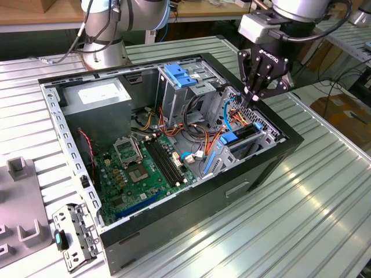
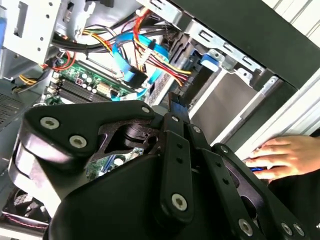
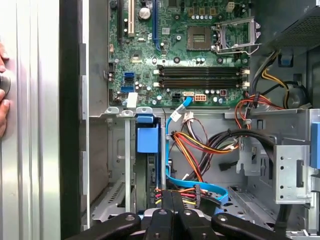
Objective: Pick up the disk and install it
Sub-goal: 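Insert the second disk wire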
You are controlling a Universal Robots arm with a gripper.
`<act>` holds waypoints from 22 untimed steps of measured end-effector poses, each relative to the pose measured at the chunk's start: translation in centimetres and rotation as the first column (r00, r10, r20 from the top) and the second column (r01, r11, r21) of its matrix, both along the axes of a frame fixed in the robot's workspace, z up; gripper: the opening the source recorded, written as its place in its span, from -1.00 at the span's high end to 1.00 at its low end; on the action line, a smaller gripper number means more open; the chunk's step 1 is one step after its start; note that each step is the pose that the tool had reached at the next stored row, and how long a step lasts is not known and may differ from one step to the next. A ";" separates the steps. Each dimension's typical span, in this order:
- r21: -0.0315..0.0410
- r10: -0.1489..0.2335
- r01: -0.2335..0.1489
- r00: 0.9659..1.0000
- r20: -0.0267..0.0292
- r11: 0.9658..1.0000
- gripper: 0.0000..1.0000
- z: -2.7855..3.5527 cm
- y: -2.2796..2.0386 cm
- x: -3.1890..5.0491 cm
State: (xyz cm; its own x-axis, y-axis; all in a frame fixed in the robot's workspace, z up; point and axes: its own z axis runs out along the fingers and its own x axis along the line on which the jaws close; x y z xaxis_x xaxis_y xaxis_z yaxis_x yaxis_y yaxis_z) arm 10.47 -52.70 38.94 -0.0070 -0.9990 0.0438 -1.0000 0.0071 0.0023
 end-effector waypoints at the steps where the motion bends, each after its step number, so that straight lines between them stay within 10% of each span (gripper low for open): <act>1: -0.002 0.000 0.000 1.000 0.000 1.000 0.79 0.12 0.19 0.00; 6: -0.022 0.000 0.000 1.000 -0.004 1.000 0.79 0.65 1.52 0.03; 10: -0.062 0.000 0.000 1.000 -0.013 0.998 0.79 0.67 3.70 0.24; 16: -0.116 -0.001 -0.001 1.000 -0.019 0.993 0.79 0.58 5.35 0.51; 22: -0.131 -0.002 -0.001 1.000 -0.021 0.991 0.66 -0.10 6.32 0.72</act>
State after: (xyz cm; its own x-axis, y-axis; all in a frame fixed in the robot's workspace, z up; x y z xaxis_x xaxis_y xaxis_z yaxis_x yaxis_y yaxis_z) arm 11.19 -46.38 38.85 -0.0051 -0.9847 0.1742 -0.9997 0.0091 0.0223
